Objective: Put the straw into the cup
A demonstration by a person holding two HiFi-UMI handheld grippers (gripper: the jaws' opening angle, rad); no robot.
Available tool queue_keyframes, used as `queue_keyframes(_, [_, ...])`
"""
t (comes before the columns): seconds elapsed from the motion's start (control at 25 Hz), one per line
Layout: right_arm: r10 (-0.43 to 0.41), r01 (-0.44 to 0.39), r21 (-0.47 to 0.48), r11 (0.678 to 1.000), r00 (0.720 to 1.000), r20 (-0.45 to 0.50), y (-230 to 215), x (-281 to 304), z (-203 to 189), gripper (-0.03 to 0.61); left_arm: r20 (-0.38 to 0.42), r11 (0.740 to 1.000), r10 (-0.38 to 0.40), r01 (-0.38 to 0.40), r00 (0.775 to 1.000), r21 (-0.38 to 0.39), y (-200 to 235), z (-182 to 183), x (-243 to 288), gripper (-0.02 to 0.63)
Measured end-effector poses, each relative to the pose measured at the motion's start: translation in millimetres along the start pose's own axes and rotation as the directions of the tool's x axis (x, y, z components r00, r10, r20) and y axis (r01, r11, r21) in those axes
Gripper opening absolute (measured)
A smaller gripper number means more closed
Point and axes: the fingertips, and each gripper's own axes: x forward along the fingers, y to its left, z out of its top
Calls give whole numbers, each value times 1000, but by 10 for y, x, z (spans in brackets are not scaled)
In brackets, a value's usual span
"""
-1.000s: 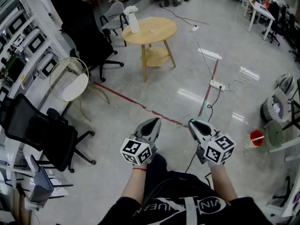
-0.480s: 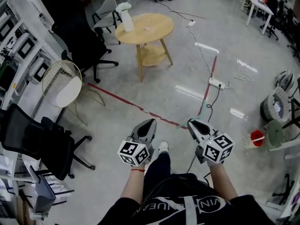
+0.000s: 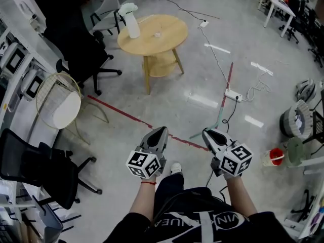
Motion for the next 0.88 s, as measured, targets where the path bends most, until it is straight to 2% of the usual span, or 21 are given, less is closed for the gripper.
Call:
queue_keyframes(0.28, [-22, 22, 5, 1000, 1000, 10, -153, 539, 225, 29, -17, 1000, -17, 17, 1000, -4, 496, 191, 279, 6])
queue_keyframes(0.52, [-34, 32, 46, 998, 999, 40, -236, 746, 348, 29, 8, 999, -33, 33, 999, -8, 746, 347, 424, 6])
queue_keyframes(0.88, [-79, 79, 98, 992, 997, -3, -409, 841, 218, 29, -20, 997, -8, 6, 1000, -74, 925, 104, 391, 6])
